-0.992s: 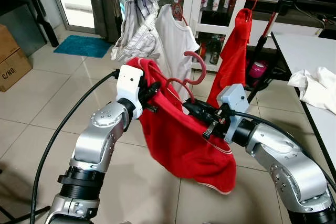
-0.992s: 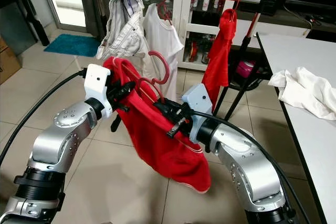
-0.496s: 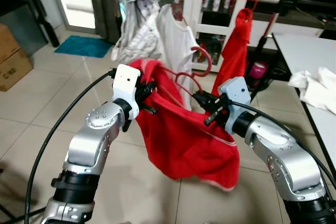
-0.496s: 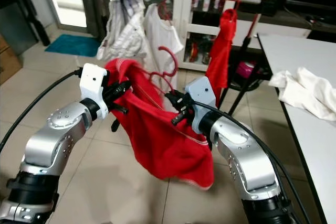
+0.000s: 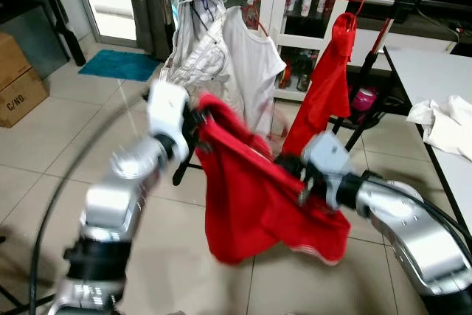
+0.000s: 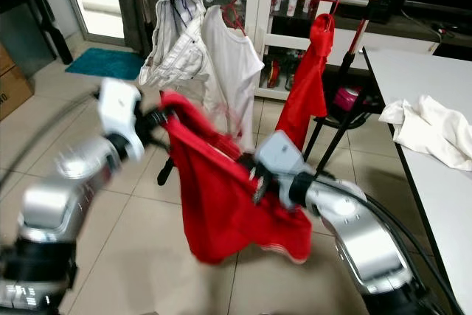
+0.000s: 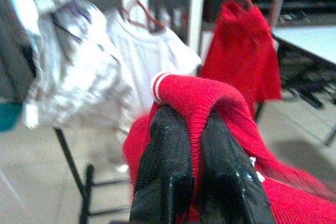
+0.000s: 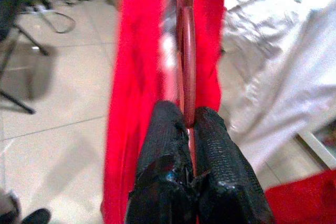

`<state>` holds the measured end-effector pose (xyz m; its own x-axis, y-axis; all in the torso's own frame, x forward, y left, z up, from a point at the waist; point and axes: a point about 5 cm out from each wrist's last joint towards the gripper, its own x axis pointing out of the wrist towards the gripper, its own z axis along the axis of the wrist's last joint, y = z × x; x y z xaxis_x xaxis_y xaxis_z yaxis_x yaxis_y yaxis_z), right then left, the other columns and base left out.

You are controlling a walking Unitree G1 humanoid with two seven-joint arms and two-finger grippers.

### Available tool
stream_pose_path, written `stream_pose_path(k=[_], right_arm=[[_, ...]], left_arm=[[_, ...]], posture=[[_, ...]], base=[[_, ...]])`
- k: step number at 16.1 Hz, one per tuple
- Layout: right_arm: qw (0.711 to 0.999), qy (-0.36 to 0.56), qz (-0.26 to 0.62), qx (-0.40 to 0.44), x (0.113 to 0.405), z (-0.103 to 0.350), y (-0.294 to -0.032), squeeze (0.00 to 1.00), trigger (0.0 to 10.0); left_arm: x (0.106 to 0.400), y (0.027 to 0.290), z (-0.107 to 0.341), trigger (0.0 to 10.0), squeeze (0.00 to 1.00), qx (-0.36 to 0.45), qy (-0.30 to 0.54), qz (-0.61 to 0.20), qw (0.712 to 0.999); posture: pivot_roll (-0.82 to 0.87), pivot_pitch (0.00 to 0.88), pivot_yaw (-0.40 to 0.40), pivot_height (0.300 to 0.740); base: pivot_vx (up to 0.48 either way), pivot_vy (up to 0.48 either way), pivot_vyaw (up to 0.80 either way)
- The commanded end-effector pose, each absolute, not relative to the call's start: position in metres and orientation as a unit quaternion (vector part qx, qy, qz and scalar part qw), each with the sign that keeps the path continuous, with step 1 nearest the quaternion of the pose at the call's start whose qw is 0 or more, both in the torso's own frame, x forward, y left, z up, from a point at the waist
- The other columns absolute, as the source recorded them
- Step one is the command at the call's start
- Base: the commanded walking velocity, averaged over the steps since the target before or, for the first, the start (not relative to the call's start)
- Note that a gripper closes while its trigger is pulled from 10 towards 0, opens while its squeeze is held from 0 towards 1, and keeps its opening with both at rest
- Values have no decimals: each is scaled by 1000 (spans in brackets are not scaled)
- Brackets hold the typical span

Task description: Hang hanger

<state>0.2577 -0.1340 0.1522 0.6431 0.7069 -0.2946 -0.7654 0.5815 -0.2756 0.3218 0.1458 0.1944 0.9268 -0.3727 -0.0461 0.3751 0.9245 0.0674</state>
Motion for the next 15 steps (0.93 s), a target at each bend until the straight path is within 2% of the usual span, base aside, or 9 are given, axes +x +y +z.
stream_pose_path(k=[1, 4, 6, 7, 9, 11, 13, 14, 15], right_arm=[[882, 94, 420, -191, 255, 148, -143, 0, 0], [873, 94, 448, -169, 248, 147, -147, 0, 0], [869, 94, 457, -162, 247, 146, -148, 0, 0], [867, 94, 464, -154, 245, 146, -148, 0, 0], [870, 92, 463, -140, 243, 145, -148, 0, 0], [878, 85, 455, -119, 243, 146, -149, 0, 0], [910, 52, 406, -66, 252, 153, -145, 0, 0], [949, 15, 315, 8, 270, 161, -142, 0, 0], [959, 4, 280, 42, 276, 164, -142, 0, 0]], left_arm=[[328, 175, 213, 0, 0, 53, -24, -111, 992], [339, 214, 227, 0, 0, 58, -44, -21, 997], [342, 227, 229, 0, 0, 61, -46, 5, 997], [344, 241, 231, 0, 0, 54, -51, 52, 996], [346, 256, 228, 0, 0, 24, -50, 97, 994], [348, 259, 221, 0, 0, 10, -38, 91, 995], [348, 221, 200, 0, 0, 33, 3, -44, 998], [330, 171, 178, 0, 0, 48, 47, -196, 978], [321, 155, 172, 0, 0, 50, 60, -244, 967]], posture=[[-85, 0, -17, 740], [-87, 0, -13, 740], [-87, 0, -11, 740], [-89, 0, -8, 740], [-89, 0, -8, 740], [-89, 0, -8, 740], [-88, 0, -8, 740], [-85, 0, -13, 740], [-84, 0, -14, 740]], base=[[0, 0, 0], [0, 0, 0], [0, 0, 0], [0, 0, 0], [0, 0, 0], [0, 0, 0], [0, 0, 0], [0, 0, 0], [0, 0, 0]])
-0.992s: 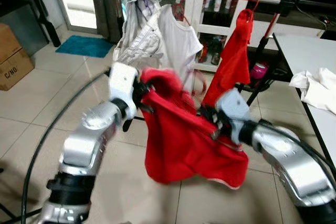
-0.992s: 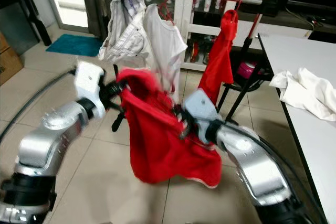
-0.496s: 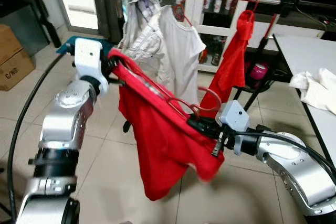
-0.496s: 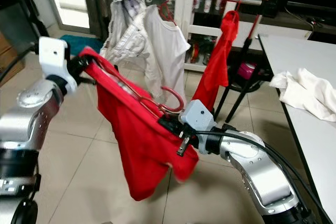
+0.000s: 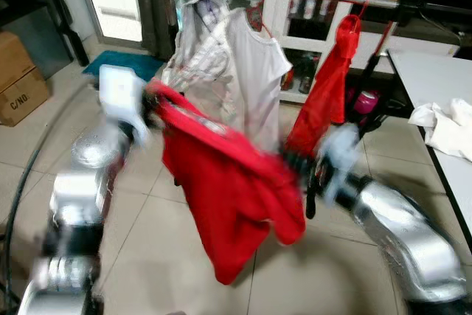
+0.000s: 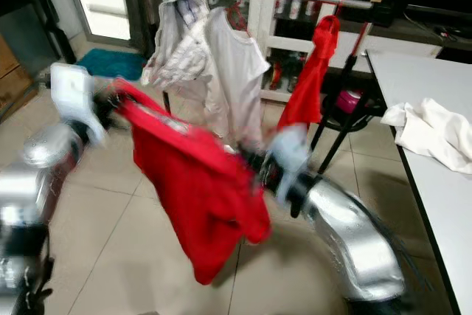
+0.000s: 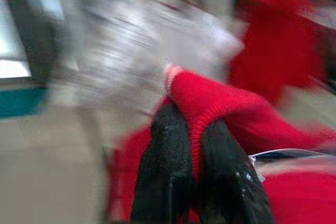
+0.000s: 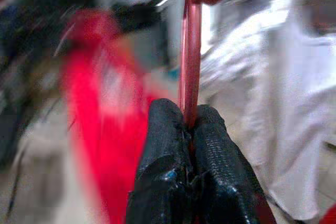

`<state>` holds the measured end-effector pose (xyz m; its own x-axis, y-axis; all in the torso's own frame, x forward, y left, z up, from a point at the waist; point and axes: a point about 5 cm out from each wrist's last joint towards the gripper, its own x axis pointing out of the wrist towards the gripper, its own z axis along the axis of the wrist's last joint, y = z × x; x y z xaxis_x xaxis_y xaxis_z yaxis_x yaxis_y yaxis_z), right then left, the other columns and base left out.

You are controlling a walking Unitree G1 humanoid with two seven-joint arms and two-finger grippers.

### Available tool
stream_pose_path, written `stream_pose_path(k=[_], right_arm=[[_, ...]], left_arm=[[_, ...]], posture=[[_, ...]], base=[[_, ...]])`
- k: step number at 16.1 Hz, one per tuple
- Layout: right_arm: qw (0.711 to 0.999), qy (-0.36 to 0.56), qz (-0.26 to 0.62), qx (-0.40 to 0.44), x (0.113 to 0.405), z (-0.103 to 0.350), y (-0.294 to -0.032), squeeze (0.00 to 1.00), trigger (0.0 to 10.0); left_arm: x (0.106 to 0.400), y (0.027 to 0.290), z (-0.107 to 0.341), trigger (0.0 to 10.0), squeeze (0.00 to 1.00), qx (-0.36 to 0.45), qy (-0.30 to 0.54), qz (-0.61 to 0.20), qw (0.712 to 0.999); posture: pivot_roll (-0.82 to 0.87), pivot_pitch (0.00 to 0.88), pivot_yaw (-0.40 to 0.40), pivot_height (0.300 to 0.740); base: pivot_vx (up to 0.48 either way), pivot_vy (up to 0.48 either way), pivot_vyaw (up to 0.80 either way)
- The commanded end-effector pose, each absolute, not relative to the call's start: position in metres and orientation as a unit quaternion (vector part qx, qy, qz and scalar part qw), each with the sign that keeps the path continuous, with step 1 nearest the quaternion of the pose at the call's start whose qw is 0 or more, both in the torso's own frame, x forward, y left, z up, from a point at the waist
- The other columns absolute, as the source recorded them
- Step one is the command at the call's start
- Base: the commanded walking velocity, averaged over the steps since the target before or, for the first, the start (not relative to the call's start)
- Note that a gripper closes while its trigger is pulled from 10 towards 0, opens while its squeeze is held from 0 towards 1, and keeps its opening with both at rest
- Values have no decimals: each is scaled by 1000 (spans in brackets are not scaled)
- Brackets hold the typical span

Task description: Hang hanger

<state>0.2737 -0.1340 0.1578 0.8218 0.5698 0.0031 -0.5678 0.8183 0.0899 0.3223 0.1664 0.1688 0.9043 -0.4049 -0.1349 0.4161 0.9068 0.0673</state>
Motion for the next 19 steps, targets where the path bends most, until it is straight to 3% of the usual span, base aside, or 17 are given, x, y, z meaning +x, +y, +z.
stream_pose_path(k=[1, 3, 6, 9, 10, 11, 12, 14, 19], right_arm=[[967, -8, 242, 82, 281, 166, -143, 0, 0], [972, -23, 199, 121, 284, 168, -148, 0, 0], [983, -18, 152, 100, 288, 165, -159, 0, 0], [988, 5, 131, 85, 288, 159, -168, 0, 0], [990, 6, 118, 73, 286, 157, -171, 0, 2980], [993, 14, 95, 63, 284, 154, -174, 0, 10000], [991, 44, 116, 44, 277, 144, -168, 0, 10000], [992, 78, 101, -12, 273, 132, -167, 0, 10000], [995, 92, 26, 34, 262, 125, -178, 0, 10000]], left_arm=[[310, 139, 165, 0, 0, 48, 74, -295, 951], [300, 129, 160, 0, 0, 41, 84, -340, 936], [290, 132, 159, 0, 0, 40, 89, -356, 929], [289, 143, 165, 0, 0, 36, 74, -309, 948], [291, 152, 168, 0, 0, 30, 60, -265, 962], [293, 160, 170, 118, 0, 27, 50, -223, 973], [293, 168, 167, 10000, 0, 42, 42, -177, 982], [290, 169, 163, 10000, 0, 47, 45, -160, 985], [283, 152, 155, 10000, 0, 75, 44, -181, 980]], posture=[[-83, 0, -16, 740], [-81, 0, -19, 740], [-80, 0, -19, 740], [-79, 0, -18, 740], [-75, 0, -18, 740], [-76, 0, -18, 740], [-76, 0, -17, 740], [-81, 0, -11, 740], [-92, 0, 11, 740]], base=[[0, 0, 0], [0, 0, 0], [0, 0, 0], [0, 0, 0], [0, 0, 0], [0, 0, 0], [0, 0, 0], [0, 0, 0], [0, 0, -800]])
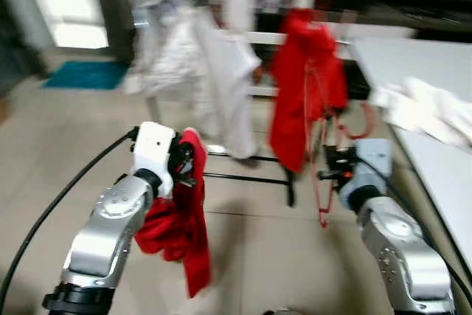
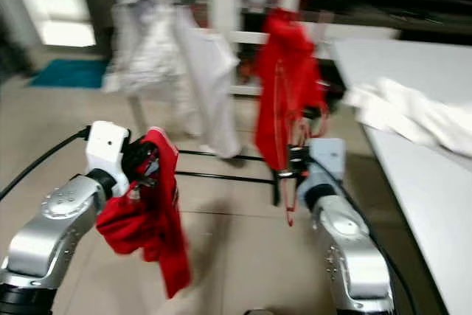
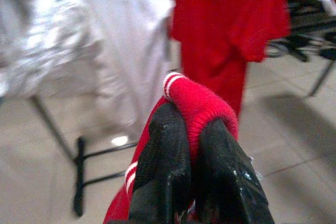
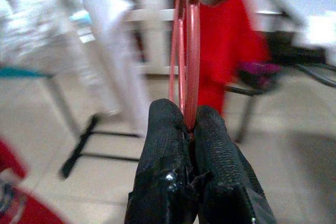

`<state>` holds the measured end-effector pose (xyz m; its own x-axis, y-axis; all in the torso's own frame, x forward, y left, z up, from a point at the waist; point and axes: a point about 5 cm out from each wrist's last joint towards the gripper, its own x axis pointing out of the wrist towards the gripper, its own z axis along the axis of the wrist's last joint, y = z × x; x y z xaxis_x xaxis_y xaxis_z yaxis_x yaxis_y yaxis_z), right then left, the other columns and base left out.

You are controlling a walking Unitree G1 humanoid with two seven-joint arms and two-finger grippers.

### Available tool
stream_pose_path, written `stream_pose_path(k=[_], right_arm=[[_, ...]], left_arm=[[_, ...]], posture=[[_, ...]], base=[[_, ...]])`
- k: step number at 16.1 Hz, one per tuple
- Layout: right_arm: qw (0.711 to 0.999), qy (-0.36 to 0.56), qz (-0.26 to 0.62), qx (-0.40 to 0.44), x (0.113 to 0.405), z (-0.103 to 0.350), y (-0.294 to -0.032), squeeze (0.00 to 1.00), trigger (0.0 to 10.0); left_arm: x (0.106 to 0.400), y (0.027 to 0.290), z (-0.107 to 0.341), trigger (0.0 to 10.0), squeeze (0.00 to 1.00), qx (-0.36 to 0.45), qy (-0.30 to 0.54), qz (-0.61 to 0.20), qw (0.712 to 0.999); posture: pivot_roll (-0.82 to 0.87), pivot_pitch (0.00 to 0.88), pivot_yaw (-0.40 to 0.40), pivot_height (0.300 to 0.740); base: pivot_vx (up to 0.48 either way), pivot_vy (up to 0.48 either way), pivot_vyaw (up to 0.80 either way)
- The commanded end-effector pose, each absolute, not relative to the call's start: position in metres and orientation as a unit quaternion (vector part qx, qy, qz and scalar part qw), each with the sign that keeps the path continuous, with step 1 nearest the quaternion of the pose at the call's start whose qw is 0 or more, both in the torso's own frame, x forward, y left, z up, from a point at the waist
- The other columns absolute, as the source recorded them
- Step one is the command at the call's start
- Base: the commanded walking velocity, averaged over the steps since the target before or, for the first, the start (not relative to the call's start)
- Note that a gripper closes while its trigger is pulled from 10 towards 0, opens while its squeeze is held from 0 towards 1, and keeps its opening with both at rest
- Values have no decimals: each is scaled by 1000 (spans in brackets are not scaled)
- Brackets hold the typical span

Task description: Hang hanger

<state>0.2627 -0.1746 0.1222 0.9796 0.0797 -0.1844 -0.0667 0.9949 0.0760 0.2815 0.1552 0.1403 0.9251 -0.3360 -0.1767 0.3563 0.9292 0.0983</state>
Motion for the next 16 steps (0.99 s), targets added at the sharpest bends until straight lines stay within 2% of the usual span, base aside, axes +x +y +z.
stream_pose_path(k=[1, 4, 6, 7, 10, 14, 16], right_arm=[[995, 87, 27, 39, 262, 127, -180, 0, 10000], [997, 71, 9, 31, 266, 135, -189, 0, 10000], [997, 47, -18, -51, 274, 153, -209, 0, 10000], [997, 41, -19, -58, 276, 156, -212, 0, 10000], [995, 18, 3, -95, 285, 178, -221, 0, 10000], [994, 68, 76, -27, 271, 159, -181, 0, 10000], [993, 54, 86, 56, 267, 160, -168, 0, 10000]], left_arm=[[284, 151, 156, 10000, 0, 76, 40, -180, 980], [283, 157, 162, 10000, 0, 86, 33, -166, 982], [283, 163, 173, 10000, 0, 96, 19, -162, 982], [284, 164, 175, 10000, 0, 97, 17, -162, 982], [287, 162, 179, 10000, 0, 92, 14, -169, 981], [284, 153, 176, 10000, 0, 74, 21, -177, 981], [284, 152, 175, 10000, 0, 56, 20, -173, 983]], posture=[[-91, 0, 11, 740], [-78, 2, -1, 740], [-69, 8, -5, 740], [-69, 11, -3, 740], [-89, 42, 27, 740], [-89, 62, 8, 740], [-90, 68, 3, 740]], base=[[0, 0, -800], [0, 0, -800], [0, 0, -800], [0, 0, -800], [0, 0, 0], [0, 0, -800], [0, 0, -800]])
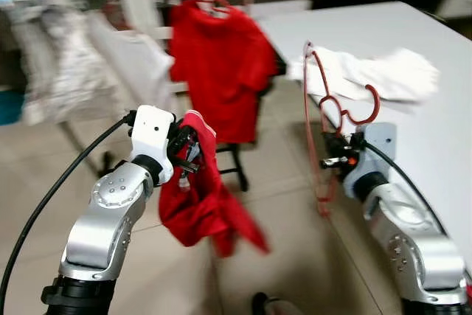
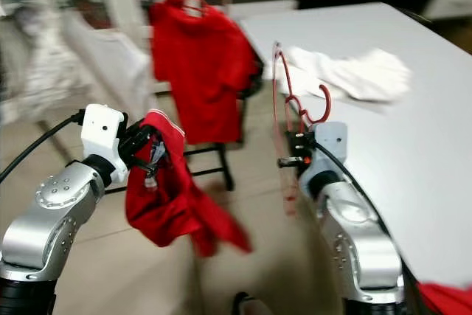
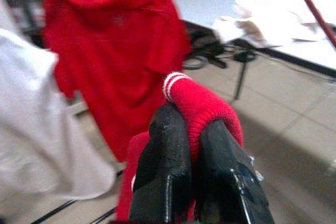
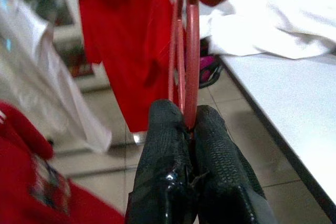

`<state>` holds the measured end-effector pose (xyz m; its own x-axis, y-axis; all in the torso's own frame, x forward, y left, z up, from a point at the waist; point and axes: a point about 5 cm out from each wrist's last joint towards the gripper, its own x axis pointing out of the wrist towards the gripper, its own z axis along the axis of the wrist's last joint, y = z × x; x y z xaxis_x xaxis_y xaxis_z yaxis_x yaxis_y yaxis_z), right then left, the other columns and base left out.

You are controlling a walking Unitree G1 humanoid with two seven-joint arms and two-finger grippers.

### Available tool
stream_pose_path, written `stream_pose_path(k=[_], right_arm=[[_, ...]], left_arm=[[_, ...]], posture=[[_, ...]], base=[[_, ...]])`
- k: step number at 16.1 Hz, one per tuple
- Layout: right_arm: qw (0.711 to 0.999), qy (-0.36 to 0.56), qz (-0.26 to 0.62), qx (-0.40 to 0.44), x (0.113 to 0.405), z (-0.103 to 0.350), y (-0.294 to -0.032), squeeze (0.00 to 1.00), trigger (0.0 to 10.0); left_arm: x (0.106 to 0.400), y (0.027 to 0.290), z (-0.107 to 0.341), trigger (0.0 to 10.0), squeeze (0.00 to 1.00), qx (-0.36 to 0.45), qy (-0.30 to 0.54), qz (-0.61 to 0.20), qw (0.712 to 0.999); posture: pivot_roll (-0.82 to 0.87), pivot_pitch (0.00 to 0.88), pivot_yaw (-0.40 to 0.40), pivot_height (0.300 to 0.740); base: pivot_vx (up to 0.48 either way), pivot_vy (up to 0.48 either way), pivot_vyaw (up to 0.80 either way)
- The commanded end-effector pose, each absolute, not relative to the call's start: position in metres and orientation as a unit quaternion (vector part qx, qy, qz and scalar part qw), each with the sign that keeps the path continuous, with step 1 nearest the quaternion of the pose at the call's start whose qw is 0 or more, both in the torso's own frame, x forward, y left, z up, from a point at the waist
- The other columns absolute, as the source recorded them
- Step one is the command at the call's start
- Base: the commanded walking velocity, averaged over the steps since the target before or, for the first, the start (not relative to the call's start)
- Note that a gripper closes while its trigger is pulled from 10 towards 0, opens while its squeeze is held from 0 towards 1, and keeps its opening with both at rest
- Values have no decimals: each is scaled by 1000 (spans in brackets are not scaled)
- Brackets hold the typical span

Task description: Hang hanger

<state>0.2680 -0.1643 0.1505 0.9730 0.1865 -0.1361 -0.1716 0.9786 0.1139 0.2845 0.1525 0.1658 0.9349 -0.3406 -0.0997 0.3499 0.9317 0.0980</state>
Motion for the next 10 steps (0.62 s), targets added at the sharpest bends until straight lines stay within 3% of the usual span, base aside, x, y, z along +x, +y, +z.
stream_pose_path(k=[1, 10], right_arm=[[993, 49, 83, 72, 267, 161, -167, 0, 10000], [993, 79, 25, 84, 263, 157, -170, 0, 10000]], left_arm=[[284, 153, 175, 10000, 0, 52, 21, -171, 984], [287, 147, 175, 10000, 0, 36, 24, -172, 984]], posture=[[-88, 68, 3, 740], [-89, 39, 8, 740]], base=[[0, 0, -800], [0, 0, -800]])
